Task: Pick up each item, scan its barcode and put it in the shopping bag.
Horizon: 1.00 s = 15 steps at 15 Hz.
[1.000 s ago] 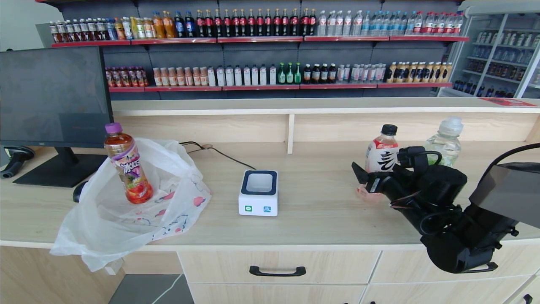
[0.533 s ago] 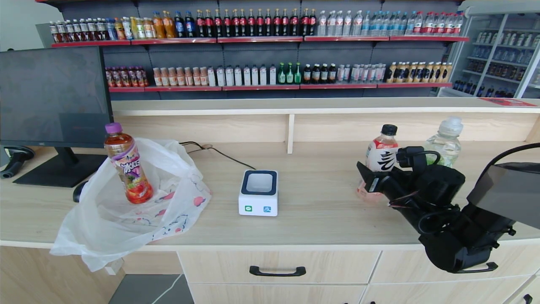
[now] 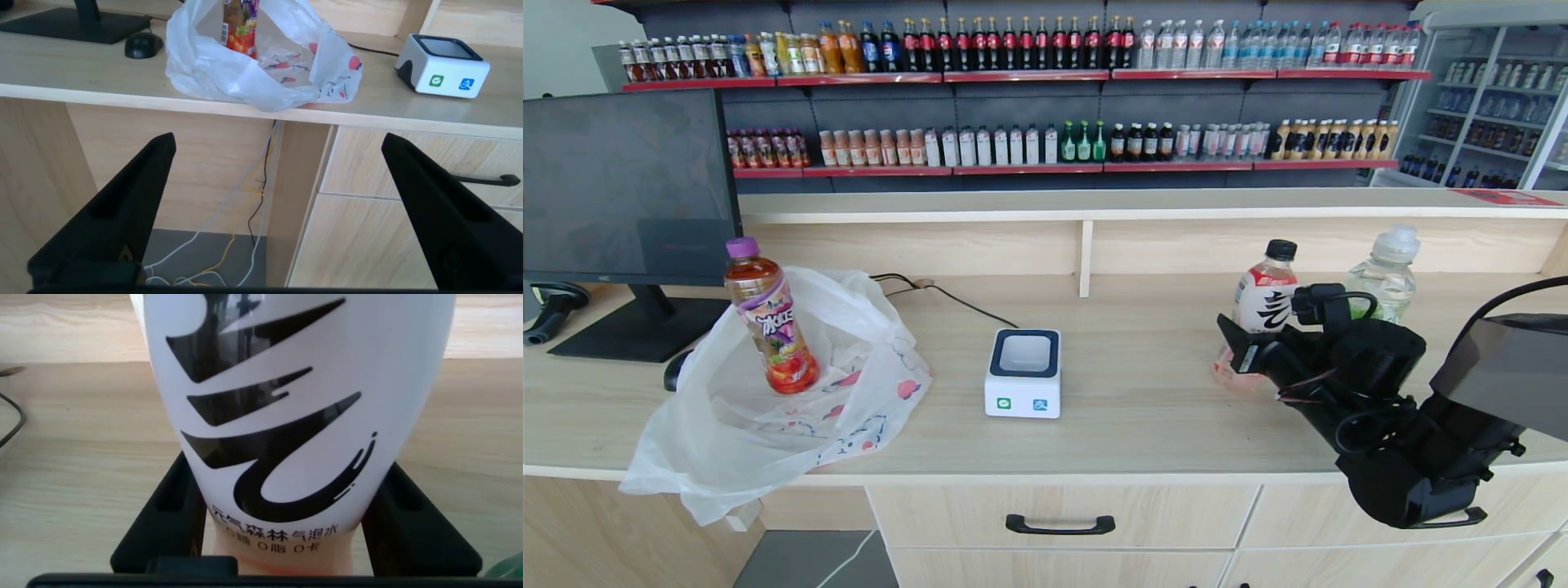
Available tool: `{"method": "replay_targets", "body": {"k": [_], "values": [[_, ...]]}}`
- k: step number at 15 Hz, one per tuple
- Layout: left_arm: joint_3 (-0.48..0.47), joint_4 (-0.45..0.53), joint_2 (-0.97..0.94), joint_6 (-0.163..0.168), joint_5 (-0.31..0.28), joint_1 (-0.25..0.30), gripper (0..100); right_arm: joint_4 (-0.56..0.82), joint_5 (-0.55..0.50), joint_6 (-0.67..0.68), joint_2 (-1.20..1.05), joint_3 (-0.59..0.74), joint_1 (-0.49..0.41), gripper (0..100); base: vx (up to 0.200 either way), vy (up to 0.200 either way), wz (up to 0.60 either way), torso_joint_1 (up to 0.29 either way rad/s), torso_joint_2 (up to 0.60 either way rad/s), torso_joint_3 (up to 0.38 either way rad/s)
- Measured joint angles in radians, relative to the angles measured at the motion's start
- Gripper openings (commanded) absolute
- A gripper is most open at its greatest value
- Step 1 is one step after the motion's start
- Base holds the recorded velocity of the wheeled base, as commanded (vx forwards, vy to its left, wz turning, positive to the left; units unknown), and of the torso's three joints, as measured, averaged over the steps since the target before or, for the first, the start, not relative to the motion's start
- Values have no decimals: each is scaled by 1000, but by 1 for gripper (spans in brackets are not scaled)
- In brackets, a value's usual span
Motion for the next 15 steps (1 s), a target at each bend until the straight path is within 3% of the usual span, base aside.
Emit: {"method": "replay_targets", "body": {"k": [7, 15], "values": [[0, 0, 0, 0, 0, 0, 100, -2, 0, -3, -113, 64, 11, 0, 0, 0, 0, 0, 0, 0], [0, 2, 0, 1, 0, 0, 100, -4, -2, -62, -354, 247, 165, 0, 0, 0, 0, 0, 0, 0]]}}
